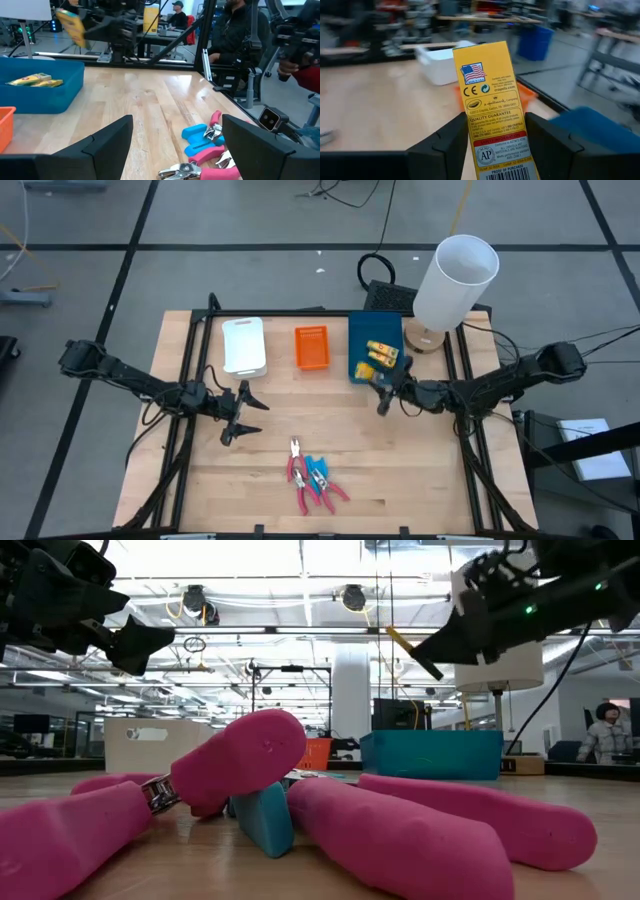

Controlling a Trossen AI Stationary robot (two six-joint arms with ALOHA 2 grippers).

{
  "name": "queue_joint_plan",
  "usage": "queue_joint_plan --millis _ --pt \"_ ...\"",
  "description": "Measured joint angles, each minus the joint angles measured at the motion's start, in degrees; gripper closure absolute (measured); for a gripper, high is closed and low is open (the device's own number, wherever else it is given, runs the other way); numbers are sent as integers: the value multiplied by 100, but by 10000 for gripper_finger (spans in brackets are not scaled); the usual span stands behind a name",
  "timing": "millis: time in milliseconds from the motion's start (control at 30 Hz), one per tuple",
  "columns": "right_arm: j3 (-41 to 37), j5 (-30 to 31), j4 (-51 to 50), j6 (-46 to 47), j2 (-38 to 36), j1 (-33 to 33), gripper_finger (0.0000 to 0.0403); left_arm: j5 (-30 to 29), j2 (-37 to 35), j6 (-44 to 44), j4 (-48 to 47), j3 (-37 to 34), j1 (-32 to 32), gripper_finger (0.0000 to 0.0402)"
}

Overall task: Pick & Place School Supplies
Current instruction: Put the crayon box into the blue bin

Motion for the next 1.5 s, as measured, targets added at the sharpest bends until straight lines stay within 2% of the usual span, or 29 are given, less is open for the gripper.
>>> queue_joint_plan --millis 167,400,567,900,1500 --pt "-43 127 -87 753 3 -668 222 0 -1 0 0 0 2 92" --pt "-43 101 -878 1071 2 -1338 222 0 -2 0 0 0 2 92" --pt "-43 -423 -1535 1563 4 -1622 222 0 0 0 -1 0 1 92" --pt "-43 -635 -2047 1731 4 -1670 222 0 0 0 0 0 2 92" --pt "-43 -650 -2114 1748 4 -1668 222 0 -2 0 0 0 2 92"
